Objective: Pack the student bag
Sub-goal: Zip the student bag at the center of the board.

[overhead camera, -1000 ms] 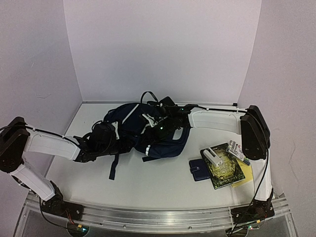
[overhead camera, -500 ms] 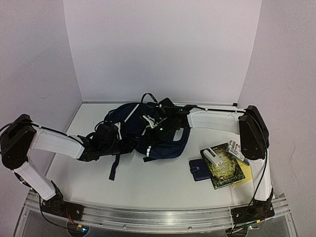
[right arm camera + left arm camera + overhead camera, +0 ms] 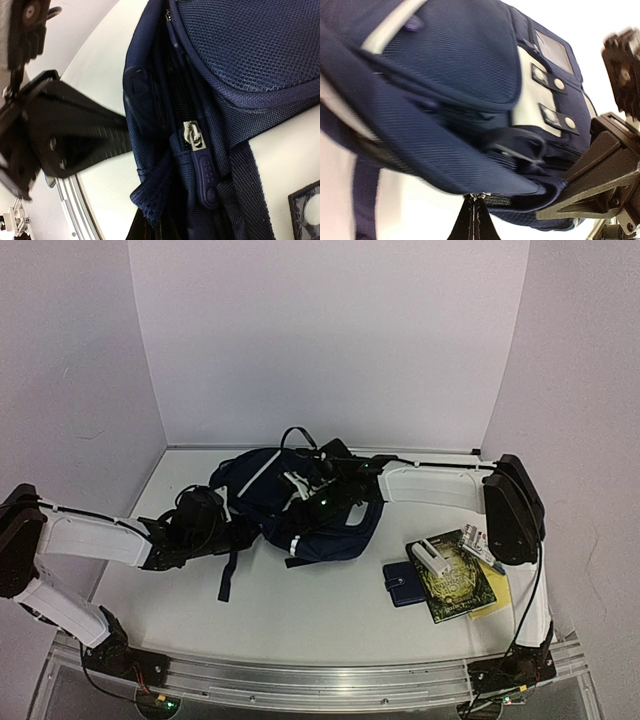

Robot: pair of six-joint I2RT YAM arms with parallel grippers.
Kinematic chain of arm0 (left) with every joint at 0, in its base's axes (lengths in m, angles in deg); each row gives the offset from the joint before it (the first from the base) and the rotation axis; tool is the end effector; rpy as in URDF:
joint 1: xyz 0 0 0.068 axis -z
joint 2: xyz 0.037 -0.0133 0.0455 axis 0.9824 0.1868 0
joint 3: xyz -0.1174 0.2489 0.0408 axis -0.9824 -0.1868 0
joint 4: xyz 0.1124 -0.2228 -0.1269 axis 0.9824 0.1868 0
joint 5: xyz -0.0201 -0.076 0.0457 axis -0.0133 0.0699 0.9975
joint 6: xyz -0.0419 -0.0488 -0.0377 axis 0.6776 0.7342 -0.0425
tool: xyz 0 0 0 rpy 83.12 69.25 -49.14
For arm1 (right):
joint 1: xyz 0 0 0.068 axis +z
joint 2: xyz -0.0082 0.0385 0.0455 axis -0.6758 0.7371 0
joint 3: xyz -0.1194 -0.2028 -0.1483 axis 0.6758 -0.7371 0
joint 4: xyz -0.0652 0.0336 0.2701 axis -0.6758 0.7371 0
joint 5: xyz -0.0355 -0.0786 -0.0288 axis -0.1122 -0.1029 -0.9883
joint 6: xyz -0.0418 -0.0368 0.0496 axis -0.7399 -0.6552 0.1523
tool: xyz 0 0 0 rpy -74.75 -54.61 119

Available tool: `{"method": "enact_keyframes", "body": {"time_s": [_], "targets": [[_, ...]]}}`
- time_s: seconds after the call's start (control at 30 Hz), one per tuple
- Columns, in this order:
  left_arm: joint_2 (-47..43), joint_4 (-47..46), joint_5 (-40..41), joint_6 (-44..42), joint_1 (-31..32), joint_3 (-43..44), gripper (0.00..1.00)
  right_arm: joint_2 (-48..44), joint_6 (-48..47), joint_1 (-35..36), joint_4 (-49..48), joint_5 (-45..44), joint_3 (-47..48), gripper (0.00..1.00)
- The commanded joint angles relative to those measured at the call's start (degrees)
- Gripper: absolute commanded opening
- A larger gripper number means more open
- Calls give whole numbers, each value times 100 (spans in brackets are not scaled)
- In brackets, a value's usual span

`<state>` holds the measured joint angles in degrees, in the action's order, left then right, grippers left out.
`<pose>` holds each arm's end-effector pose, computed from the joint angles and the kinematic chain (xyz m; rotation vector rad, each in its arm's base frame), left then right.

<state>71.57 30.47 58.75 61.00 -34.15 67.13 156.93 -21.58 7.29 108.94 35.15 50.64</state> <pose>0.2306 -0.2232 0.1643 -0.0313 2.2178 -0.8064 0.3105 0.4248 0.2002 -1.1179 2.2482 1.2411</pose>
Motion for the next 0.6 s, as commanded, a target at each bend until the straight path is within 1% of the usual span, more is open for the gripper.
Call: {"method": "enact_keyframes", "body": {"time_s": [0.0,0.23,0.3,0.37,0.4,0.43,0.47,0.53,0.57], "targets": [[-668,369,675,121,-446,-262,0,-690,-269,-44,-288,420,-212,0],[-1257,853,656,-214,-976,-286,0,-819,-703,-55,-93,258,-587,0],[-1357,1056,648,-406,-1035,-208,0,-822,-859,-67,-9,129,-603,0],[-1362,1183,458,-669,-1050,-119,1,-817,-915,-73,43,96,-542,0],[-1334,1256,328,-767,-1051,-70,4,-810,-910,-73,58,114,-493,0],[-1310,1322,204,-860,-1051,-39,10,-798,-894,-75,71,142,-429,0],[-1324,1316,29,-919,-1049,-56,19,-781,-880,-74,82,167,-368,0],[-1404,1216,-252,-984,-1054,-165,40,-746,-854,-74,92,197,-244,0],[-1445,1193,-354,-990,-1053,-214,45,-731,-841,-76,94,206,-205,0]]}}
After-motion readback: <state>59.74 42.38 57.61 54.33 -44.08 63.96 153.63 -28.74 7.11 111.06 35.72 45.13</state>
